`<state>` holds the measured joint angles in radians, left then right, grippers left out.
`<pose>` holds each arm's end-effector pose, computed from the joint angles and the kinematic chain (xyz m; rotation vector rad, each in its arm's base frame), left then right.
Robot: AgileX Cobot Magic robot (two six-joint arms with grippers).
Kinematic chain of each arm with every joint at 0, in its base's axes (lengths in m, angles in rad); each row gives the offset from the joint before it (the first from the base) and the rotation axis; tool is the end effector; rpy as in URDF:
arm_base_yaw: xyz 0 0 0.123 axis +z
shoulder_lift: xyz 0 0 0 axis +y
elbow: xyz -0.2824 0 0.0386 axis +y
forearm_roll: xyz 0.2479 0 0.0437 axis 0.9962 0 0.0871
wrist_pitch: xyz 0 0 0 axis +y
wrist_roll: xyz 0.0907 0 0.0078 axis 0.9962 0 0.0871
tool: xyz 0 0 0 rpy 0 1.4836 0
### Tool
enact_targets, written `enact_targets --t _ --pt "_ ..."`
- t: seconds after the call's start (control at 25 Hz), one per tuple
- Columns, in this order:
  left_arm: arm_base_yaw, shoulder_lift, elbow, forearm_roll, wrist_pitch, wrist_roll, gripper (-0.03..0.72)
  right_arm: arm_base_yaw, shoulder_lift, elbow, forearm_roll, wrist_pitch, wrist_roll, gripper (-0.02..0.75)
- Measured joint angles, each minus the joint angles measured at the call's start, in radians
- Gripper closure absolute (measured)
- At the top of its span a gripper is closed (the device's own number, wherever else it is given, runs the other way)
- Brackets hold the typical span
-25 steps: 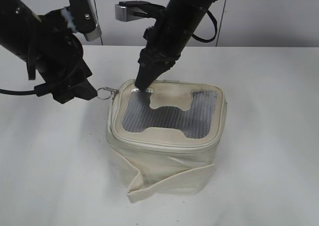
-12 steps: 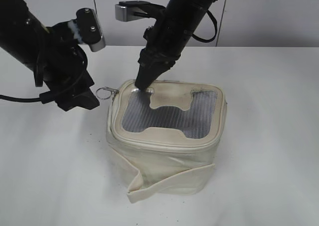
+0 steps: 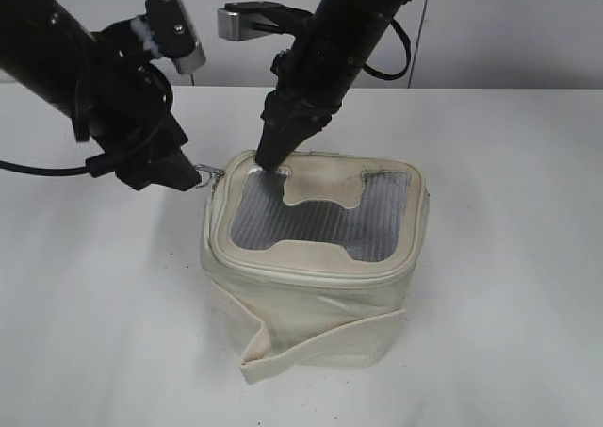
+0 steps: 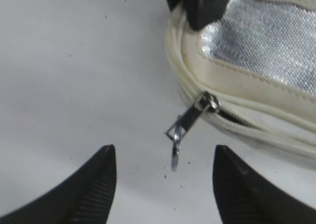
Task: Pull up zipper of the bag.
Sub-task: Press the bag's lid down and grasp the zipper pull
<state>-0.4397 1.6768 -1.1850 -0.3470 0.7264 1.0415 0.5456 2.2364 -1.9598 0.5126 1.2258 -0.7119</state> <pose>0.3057 -0.1665 0.2421 1.5658 2.1207 -0.1911 0.3810 0.2805 0.2165 -1.5209 2.4288 0.7038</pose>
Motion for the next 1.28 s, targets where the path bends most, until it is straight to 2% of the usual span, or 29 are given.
enact_targets --t 0.28,0.36,0.44,0.64,0.72,1.04,1.28 --pt "0.000 0.077 -0.041 -0.021 0.040 0.001 0.214 0.000 -0.001 0.000 -0.001 0.000 -0.002 0.675" --pt "0.000 0.083 -0.044 -0.021 0.039 0.001 0.243 0.000 -0.002 0.000 -0.002 0.000 -0.003 0.675" --pt "0.000 0.085 -0.043 -0.021 0.020 0.001 0.316 0.000 -0.002 0.000 -0.002 0.000 -0.003 0.675" --pt "0.000 0.104 -0.047 -0.022 -0.008 0.001 0.620 0.000 -0.002 0.000 -0.003 0.000 -0.003 0.675" --pt "0.000 0.104 -0.047 -0.022 0.004 0.001 0.685 0.000 -0.002 0.000 -0.003 0.000 -0.004 0.675" --pt "-0.001 0.073 -0.047 0.004 0.049 0.001 0.691 0.000 -0.002 0.000 -0.004 0.000 -0.004 0.675" --pt "-0.001 0.053 -0.047 0.018 0.156 0.000 0.691 0.000 -0.002 0.000 -0.004 0.000 -0.003 0.675"
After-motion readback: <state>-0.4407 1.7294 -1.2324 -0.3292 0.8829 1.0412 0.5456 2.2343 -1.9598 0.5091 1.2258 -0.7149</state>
